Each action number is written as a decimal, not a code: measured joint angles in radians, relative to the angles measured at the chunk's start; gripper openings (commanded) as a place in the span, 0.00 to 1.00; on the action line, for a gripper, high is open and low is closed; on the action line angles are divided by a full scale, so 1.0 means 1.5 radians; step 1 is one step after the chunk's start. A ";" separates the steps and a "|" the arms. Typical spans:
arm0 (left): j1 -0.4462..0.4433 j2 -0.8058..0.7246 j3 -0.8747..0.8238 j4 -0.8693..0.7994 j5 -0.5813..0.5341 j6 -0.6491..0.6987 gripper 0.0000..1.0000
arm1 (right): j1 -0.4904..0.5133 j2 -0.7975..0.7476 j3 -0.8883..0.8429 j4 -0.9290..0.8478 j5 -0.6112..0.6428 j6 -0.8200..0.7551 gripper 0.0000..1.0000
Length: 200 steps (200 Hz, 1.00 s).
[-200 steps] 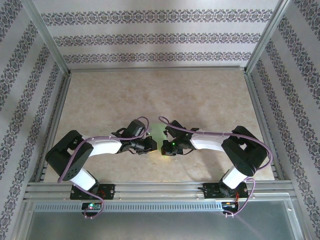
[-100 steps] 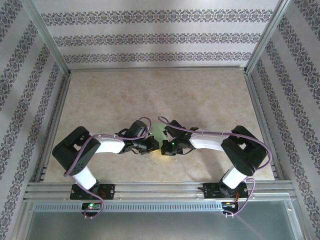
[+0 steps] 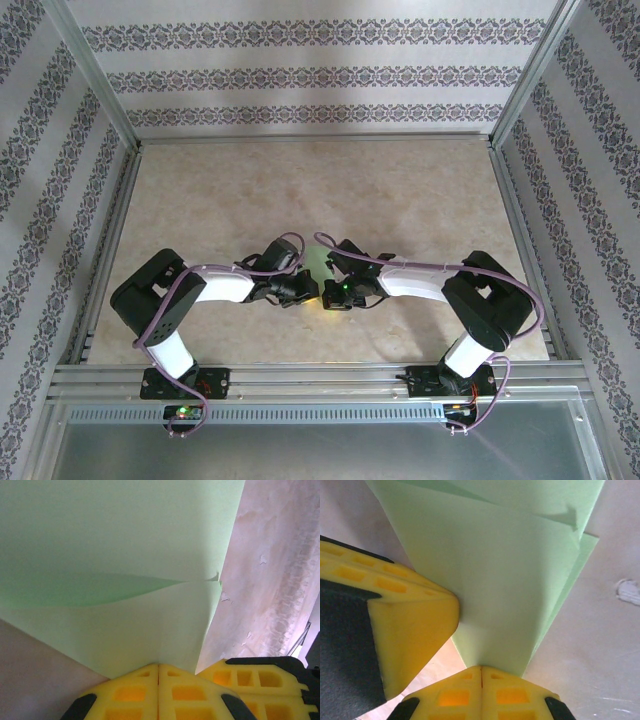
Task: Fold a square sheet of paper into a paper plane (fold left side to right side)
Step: Third fold the triangle at the center of the table.
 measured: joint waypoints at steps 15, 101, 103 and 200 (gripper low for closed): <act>0.003 0.000 0.001 -0.004 -0.002 0.000 0.07 | 0.000 0.000 0.002 -0.003 0.004 -0.002 0.00; 0.094 0.000 -0.021 0.023 0.033 0.019 0.07 | 0.000 0.000 0.003 0.005 0.022 -0.003 0.00; 0.097 0.000 -0.021 0.024 0.034 0.020 0.07 | 0.000 0.000 0.003 0.005 0.022 -0.003 0.00; 0.191 -0.036 -0.010 -0.047 -0.012 0.104 0.07 | 0.000 -0.001 0.003 0.005 0.025 -0.003 0.00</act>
